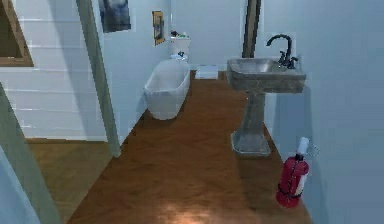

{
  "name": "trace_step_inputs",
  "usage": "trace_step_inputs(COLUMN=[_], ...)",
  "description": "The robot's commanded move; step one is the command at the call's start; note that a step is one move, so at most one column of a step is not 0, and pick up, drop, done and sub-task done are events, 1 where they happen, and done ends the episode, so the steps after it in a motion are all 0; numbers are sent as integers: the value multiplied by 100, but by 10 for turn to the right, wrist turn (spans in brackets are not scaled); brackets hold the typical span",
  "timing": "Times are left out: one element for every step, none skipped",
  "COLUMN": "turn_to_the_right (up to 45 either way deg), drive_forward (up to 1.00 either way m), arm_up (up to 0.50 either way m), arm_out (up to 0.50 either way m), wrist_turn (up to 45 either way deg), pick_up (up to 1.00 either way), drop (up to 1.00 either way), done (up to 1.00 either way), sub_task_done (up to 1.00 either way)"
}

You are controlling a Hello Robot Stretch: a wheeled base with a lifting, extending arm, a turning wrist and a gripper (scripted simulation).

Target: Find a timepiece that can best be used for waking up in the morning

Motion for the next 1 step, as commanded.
trace_step_inputs(turn_to_the_right=[0], drive_forward=[50], arm_up=[0], arm_out=[0], wrist_turn=[0], pick_up=[0], drop=[0], done=[0], sub_task_done=[0])
